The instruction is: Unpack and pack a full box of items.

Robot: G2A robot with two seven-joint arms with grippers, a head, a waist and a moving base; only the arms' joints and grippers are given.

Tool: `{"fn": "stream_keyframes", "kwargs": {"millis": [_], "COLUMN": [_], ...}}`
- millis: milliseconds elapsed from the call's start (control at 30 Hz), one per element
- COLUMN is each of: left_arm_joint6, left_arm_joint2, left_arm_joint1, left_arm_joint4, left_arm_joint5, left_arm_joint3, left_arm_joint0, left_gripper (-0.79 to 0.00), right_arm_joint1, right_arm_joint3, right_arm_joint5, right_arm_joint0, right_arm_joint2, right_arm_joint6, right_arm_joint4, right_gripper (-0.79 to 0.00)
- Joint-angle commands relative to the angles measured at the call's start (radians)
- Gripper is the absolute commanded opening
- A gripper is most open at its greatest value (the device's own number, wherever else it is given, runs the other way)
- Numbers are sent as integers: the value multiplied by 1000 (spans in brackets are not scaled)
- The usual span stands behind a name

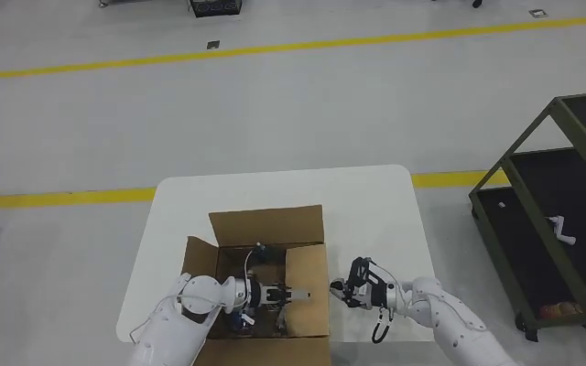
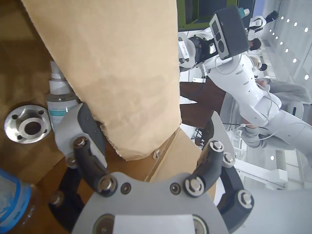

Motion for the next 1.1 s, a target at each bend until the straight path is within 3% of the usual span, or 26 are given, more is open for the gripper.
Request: {"fn": "stream_keyframes", "kwargs": {"millis": [0,467,633,833,1067], "left_arm_joint6": [-5,-40,-34,-29,17], "left_arm_joint2": [1,27,56,114,231], "left_arm_joint1": [1,3,0,-6,-25], "left_arm_joint4": [-25,-152,-171,-139,-9], "left_arm_joint5": [-7,-30,-22,-45,-36], "left_arm_joint3": [4,-99,-137,-192,-180], "left_arm_joint0": [-4,-55,-78,-109,-164], "left_gripper": [0,0,0,0,0], "right_arm_joint1": [-7,-24,12,79,131], "right_arm_joint3": [9,54,36,-25,-173], "right_arm_joint5": [0,-3,13,41,61], "right_arm_joint0": [14,40,2,-107,-252], "right_arm_joint2": [-12,-13,78,273,450], "right_arm_joint6": [-3,-88,-126,-155,-68], "right_arm_joint4": [-4,2,-24,5,67], "right_gripper": [-785,-785,-785,-785,-785]}}
